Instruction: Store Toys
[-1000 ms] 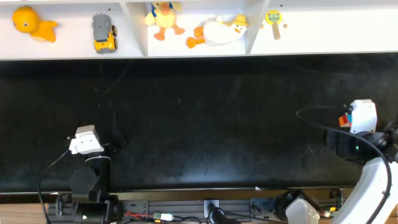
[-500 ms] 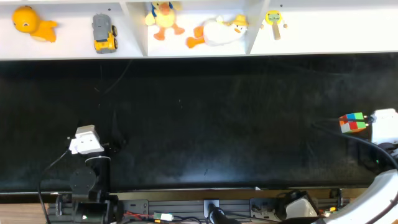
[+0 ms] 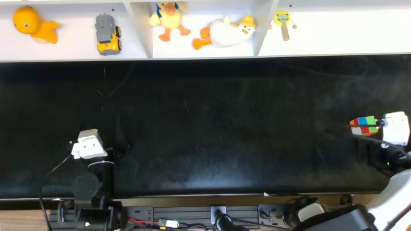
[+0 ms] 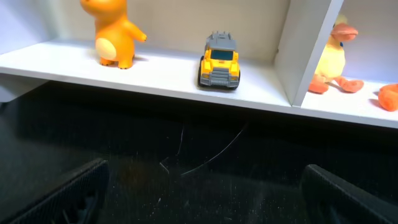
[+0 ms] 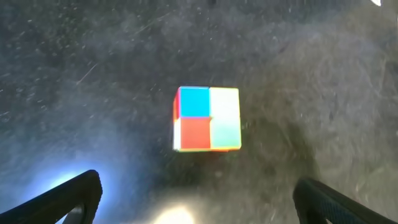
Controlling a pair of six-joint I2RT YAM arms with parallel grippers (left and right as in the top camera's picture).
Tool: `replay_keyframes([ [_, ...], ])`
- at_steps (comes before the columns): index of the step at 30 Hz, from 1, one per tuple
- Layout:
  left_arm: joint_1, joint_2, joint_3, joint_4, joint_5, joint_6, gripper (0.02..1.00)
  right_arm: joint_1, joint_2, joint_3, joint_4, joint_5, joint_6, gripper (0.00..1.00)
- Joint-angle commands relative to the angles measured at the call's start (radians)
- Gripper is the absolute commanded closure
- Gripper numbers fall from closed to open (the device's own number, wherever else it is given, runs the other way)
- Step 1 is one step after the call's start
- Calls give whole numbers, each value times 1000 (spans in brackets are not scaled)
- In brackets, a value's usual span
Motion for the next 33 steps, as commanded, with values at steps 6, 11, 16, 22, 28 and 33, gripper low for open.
replay_keyframes([
  [6, 4, -10, -2, -2, -5, 21, 20, -8, 103, -7, 61, -48, -5, 7],
  [11, 3, -10, -2, -2, -5, 21, 20, -9, 142, -7, 85, -39, -5, 9],
  [16, 3, -10, -2, -2, -5, 21, 20, -21, 169, -7, 106, -29, 8, 7],
  [22, 4, -10, -2, -2, -5, 21, 20, -26, 216, -7, 138, -33, 48, 3],
  [28, 4, -10, -2, -2, -5, 21, 20, -26, 256, -7, 164, -82, 105, 3],
  [33, 4, -10, -2, -2, -5, 21, 20, -15, 259, -7, 185, -134, 148, 3],
])
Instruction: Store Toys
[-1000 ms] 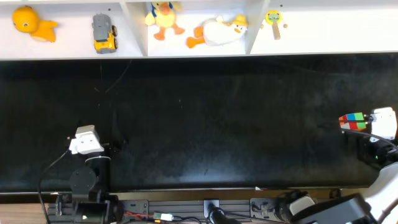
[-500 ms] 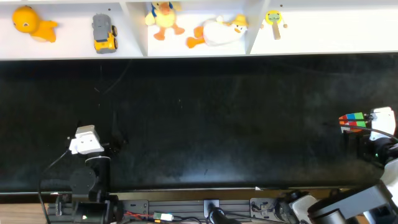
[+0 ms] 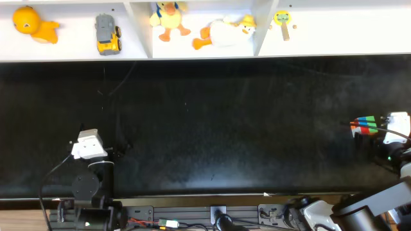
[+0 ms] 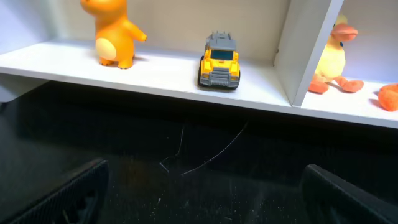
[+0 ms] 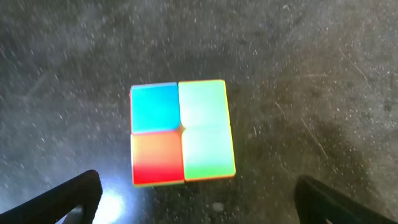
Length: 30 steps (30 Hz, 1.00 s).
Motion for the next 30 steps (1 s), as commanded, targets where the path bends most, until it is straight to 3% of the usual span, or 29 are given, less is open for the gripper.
replay_keyframes([
  [1, 4, -10, -2, -2, -5, 21, 20, 11, 6, -6, 15, -72, 53, 3],
  [7, 4, -10, -2, -2, -5, 21, 20, 52, 6, -6, 20, -71, 62, 3],
  [18, 4, -10, -2, -2, -5, 21, 20, 67, 18, -6, 60, -11, 210, 7],
  [30, 4, -10, -2, -2, -5, 21, 20, 105, 41, -7, 35, 37, 204, 5],
])
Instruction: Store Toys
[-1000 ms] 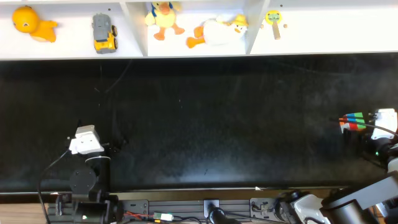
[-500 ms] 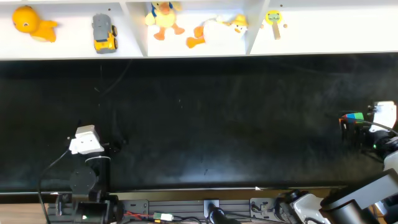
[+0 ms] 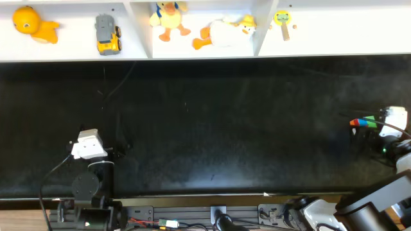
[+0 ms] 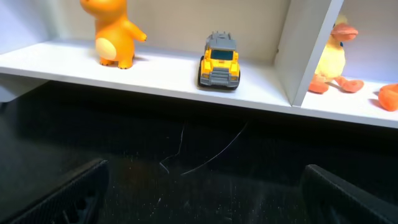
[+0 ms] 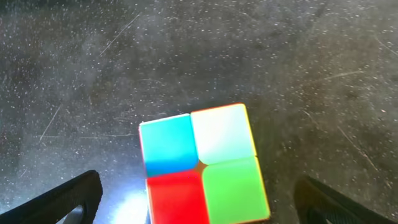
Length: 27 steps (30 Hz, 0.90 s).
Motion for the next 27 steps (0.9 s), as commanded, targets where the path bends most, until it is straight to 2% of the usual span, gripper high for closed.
replay_keyframes([
  [1, 4, -10, -2, -2, -5, 21, 20, 35, 3, -7, 1, 25, 7, 3],
  [8, 4, -10, -2, -2, -5, 21, 20, 59, 3, -7, 3, 47, 8, 1],
  [13, 4, -10, -2, -2, -5, 21, 20, 59, 3, -7, 0, 104, 16, 200],
  [16, 4, -10, -2, -2, -5, 21, 20, 59, 3, -7, 0, 133, 16, 279],
  [20, 4, -10, -2, -2, -5, 21, 20, 59, 3, -7, 0, 134, 16, 386],
  [23, 4, -10, -2, -2, -5, 21, 20, 59, 1, -7, 0, 135, 16, 404],
  [27, 4, -10, -2, -2, -5, 21, 20, 59, -7, -7, 1, 134, 16, 522],
])
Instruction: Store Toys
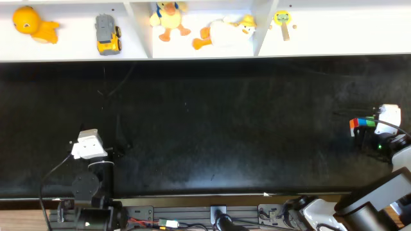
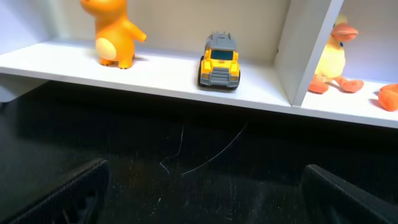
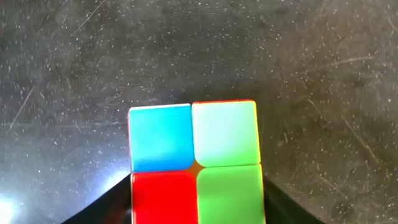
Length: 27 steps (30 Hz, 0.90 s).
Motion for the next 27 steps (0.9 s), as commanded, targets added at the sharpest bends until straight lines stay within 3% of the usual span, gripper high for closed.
replay_keyframes([
  [1, 3, -10, -2, -2, -5, 21, 20, 4, -10, -7, 2, 1, 2, 529],
  [14, 4, -10, -2, -2, -5, 21, 20, 98, -81, -6, 15, 63, 4, 645],
  [27, 3, -10, -2, -2, -5, 21, 20, 170, -138, 105, 64, 63, 119, 684],
])
